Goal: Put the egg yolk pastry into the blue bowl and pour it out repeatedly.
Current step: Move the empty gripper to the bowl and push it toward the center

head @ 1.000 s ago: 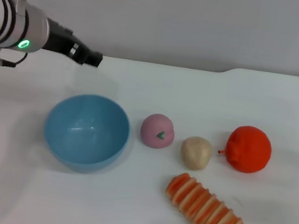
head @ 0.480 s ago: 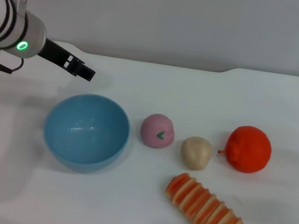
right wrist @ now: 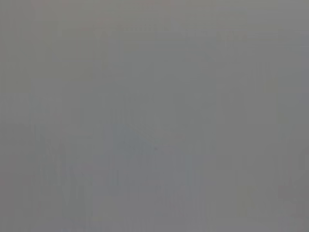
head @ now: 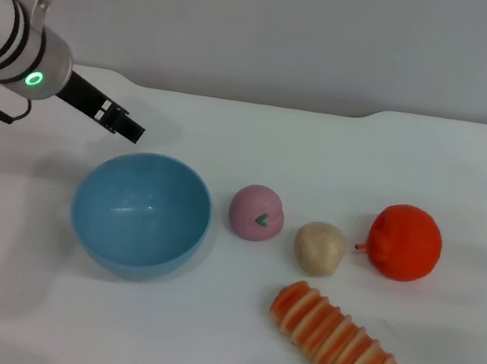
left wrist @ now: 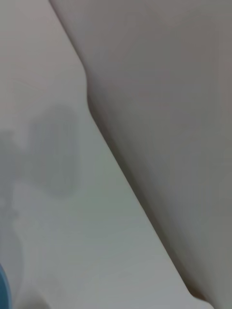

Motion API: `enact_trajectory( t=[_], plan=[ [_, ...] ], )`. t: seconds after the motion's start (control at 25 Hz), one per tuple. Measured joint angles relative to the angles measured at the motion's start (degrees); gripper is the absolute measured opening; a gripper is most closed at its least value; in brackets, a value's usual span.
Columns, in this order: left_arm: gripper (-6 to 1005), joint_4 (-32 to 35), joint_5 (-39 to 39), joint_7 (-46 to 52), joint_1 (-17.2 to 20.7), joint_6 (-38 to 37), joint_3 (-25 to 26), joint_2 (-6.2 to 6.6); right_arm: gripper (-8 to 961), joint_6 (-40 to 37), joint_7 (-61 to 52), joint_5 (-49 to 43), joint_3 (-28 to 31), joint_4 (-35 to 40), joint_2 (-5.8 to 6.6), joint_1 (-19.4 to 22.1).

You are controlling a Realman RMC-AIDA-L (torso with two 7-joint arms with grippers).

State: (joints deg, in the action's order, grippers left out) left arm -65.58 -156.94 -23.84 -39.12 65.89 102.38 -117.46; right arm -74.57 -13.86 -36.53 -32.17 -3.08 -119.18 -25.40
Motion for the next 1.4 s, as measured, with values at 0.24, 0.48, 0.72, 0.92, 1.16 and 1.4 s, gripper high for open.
enact_trajectory(
  t=[0.24,0.48,0.72,0.92,1.16,1.4],
  plan=[
    [800,4.2,-0.7,0.0,-1.6,-0.1,0.7,0.07,765,0.0,0.0,0.0,0.0,0.0,0.00,0.0],
    [799,5.6,-2.3,0.0,-2.5,0.8,1.2,0.10,765,0.0,0.1,0.1,0.0,0.0,0.00,-0.2],
    [799,6.7,-3.3,-0.3,-3.1,1.8,2.6,0.23,765,0.0,0.0,0.0,0.0,0.0,0.00,-0.2],
    [798,6.8,-3.6,-0.4,-3.0,2.8,2.5,0.13,766,0.0,0.0,0.0,0.0,0.0,0.00,-0.3],
    [798,7.6,-3.6,-1.1,-3.0,4.0,2.6,0.15,766,0.0,0.0,0.0,0.0,0.0,0.00,-0.3],
    [798,10.2,-3.6,-1.1,-3.4,3.4,2.4,0.06,765,-0.3,0.0,0.0,0.0,0.2,0.01,-0.4]
  ],
)
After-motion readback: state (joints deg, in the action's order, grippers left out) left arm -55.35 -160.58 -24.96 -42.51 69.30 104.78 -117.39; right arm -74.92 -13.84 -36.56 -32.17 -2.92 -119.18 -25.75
